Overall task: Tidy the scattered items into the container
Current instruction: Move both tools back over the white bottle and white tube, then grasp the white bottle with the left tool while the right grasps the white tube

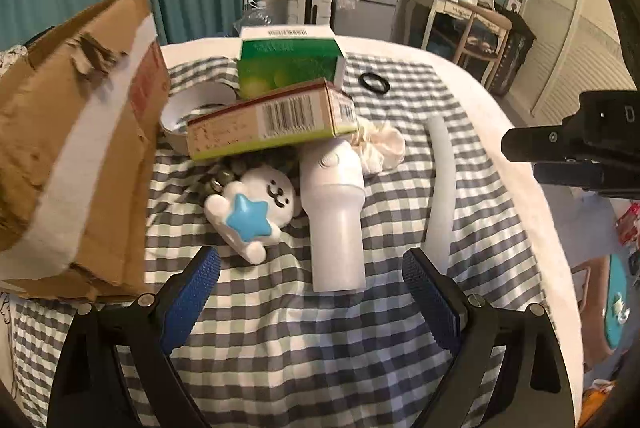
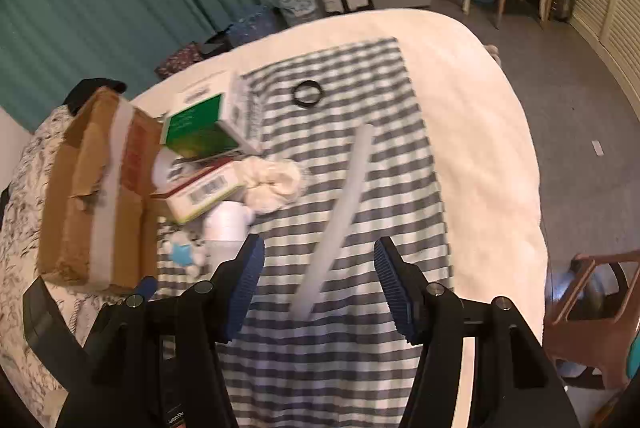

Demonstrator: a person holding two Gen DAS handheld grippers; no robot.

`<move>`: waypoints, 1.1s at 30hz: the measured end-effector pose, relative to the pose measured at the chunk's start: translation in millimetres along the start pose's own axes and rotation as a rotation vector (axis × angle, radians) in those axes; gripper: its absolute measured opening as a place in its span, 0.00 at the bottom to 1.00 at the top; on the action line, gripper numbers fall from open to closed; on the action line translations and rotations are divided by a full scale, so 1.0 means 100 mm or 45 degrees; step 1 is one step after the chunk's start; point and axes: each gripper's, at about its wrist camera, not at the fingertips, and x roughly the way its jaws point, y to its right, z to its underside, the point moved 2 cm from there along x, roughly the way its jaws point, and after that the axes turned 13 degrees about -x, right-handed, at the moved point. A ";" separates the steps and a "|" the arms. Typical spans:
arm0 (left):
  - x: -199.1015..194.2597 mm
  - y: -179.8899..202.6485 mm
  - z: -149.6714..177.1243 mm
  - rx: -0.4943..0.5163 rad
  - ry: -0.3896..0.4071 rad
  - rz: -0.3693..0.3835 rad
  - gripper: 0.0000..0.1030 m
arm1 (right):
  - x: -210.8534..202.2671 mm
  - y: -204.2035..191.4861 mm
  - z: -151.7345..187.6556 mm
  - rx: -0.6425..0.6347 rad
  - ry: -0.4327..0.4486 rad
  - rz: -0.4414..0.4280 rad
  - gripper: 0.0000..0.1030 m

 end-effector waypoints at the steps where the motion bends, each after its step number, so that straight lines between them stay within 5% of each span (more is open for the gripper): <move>1: 0.04 0.01 0.01 -0.001 -0.007 0.000 0.92 | 0.04 0.03 0.01 0.010 -0.013 -0.004 0.55; 13: 0.32 -0.01 0.04 -0.041 -0.026 -0.029 0.92 | 0.15 0.00 0.01 0.021 -0.057 -0.002 0.55; 17: 0.35 -0.04 0.07 0.016 -0.030 -0.108 0.84 | 0.23 -0.04 0.01 0.008 -0.082 0.025 0.55; 26: 0.44 -0.35 -0.06 -0.097 -0.086 -0.169 0.74 | 0.43 -0.06 0.05 -0.020 -0.138 0.076 0.55; 33: 0.36 -0.13 0.00 -0.059 -0.123 -0.077 0.74 | 0.56 -0.09 0.02 -0.029 -0.138 0.071 0.55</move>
